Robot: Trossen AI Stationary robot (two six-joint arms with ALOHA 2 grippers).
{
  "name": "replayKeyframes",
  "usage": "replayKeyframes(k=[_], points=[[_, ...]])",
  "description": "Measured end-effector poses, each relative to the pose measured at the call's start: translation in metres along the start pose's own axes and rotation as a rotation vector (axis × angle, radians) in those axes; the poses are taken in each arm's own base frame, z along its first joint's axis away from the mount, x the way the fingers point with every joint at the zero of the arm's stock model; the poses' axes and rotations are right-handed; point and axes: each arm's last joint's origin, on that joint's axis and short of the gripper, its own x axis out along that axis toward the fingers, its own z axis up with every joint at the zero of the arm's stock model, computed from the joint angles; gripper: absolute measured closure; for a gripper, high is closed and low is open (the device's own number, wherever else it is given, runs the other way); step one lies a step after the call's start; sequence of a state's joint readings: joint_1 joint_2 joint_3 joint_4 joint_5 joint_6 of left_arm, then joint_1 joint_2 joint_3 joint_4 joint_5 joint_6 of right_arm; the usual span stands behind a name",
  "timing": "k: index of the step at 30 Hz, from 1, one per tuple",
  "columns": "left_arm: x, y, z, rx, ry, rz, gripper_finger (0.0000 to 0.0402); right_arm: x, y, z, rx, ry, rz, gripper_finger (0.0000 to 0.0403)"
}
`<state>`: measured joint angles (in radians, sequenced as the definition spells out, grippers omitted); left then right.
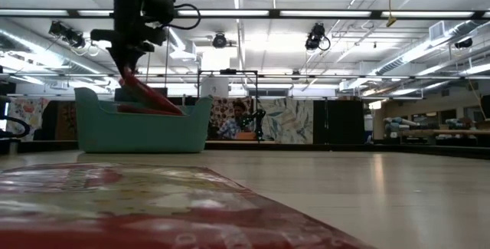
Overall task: Sort popcorn bags into baskets
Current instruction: Put the left popcorn bag into the bin
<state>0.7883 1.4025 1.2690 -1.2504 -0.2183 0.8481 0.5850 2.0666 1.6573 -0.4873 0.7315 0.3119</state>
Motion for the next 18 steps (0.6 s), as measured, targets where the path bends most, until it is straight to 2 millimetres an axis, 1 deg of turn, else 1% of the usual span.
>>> replayKeyframes(k=[4, 6, 9, 12, 15, 18], points=[[0.0, 0.0, 0.0, -0.028, 0.027, 0.02, 0.0291, 0.0, 0.0, 0.0, -0.004, 0.006, 0.008, 0.0285], [-0.001, -0.001, 0.001, -0.055, 0.067, 0.067, 0.0265, 0.0, 0.0, -0.001, -0.011, 0.011, 0.017, 0.0286], [-0.003, -0.005, 0.004, -0.137, 0.12, 0.138, 0.0239, 0.0, 0.0, -0.001, -0.03, 0.011, 0.017, 0.0286], [-0.006, -0.014, 0.013, -0.193, 0.077, 0.112, 0.0234, 0.002, -0.002, 0.0, -0.051, 0.013, 0.013, 0.0286], [-0.011, -0.029, 0.023, -0.166, -0.03, -0.011, 0.0241, 0.004, -0.004, 0.0, -0.075, 0.016, 0.007, 0.0286], [-0.017, -0.046, 0.037, -0.112, -0.108, -0.1, 0.0251, 0.007, -0.008, 0.001, -0.094, 0.02, -0.001, 0.0286]])
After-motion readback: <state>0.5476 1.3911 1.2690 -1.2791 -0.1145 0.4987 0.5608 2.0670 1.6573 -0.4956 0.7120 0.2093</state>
